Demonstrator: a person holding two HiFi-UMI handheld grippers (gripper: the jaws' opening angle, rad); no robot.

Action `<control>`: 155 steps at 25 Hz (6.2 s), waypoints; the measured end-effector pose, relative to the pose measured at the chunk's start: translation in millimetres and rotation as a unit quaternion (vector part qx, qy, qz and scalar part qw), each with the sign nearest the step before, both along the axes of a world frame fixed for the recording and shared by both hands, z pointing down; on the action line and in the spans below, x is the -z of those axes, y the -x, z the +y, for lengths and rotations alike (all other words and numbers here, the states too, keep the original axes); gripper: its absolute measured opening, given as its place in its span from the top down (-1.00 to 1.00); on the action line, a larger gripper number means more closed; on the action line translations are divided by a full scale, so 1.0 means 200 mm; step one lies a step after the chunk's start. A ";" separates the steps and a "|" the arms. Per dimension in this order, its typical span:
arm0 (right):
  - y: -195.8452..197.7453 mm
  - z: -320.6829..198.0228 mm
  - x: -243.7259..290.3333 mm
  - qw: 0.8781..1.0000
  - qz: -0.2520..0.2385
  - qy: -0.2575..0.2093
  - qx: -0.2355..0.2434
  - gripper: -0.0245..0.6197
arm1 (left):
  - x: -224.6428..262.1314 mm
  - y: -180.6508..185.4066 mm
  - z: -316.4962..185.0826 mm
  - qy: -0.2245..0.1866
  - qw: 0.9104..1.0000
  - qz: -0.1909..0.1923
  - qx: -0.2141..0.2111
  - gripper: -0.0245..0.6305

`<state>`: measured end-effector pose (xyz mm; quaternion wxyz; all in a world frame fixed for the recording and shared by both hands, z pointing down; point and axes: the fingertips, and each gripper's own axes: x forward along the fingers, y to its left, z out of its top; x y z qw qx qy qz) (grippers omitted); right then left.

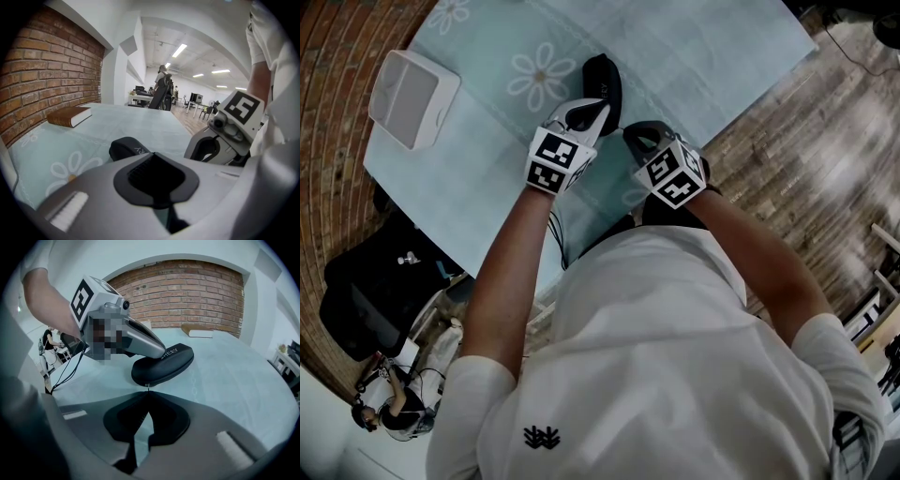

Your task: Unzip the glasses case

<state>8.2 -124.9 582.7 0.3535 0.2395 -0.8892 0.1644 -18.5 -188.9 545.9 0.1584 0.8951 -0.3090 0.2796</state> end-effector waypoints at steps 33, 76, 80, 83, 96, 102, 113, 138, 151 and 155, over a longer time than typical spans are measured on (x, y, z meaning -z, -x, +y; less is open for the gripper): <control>-0.08 -0.25 0.02 0.999 -0.020 -0.011 0.038 0.92 | -0.01 0.00 0.00 0.043 0.999 0.008 0.023 0.76; -0.04 -0.74 0.07 0.976 -0.029 -0.047 0.213 0.92 | -0.03 0.01 -0.01 0.074 0.993 -0.001 0.091 0.76; -0.02 -0.76 0.08 0.968 -0.024 -0.055 0.242 0.92 | 0.00 0.00 -0.01 0.080 0.992 0.005 0.094 0.76; -0.01 -0.79 0.09 0.963 -0.023 -0.058 0.261 0.92 | 0.02 -0.02 -0.02 0.080 0.992 0.011 0.094 0.76; 0.05 -0.86 0.12 0.943 -0.020 -0.067 0.325 0.91 | 0.04 -0.05 -0.02 0.086 0.992 0.023 0.093 0.76; 0.09 -0.86 0.11 0.930 -0.018 -0.067 0.361 0.91 | 0.03 -0.06 -0.01 0.091 0.991 0.028 0.091 0.76; 0.19 -0.87 0.10 0.905 -0.019 -0.067 0.420 0.91 | 0.03 -0.06 -0.02 0.099 0.992 0.026 0.080 0.76; 0.32 -0.85 0.03 0.882 -0.003 -0.056 0.467 0.90 | 0.01 -0.03 -0.02 0.108 0.989 0.033 0.097 0.76; 0.26 -0.89 0.02 0.917 -0.003 -0.052 0.395 0.84 | 0.03 -0.02 -0.03 0.089 0.986 0.028 0.136 0.75; 0.14 -0.93 0.01 0.936 0.004 -0.051 0.348 0.84 | 0.05 -0.04 -0.04 0.079 0.986 0.026 0.146 0.75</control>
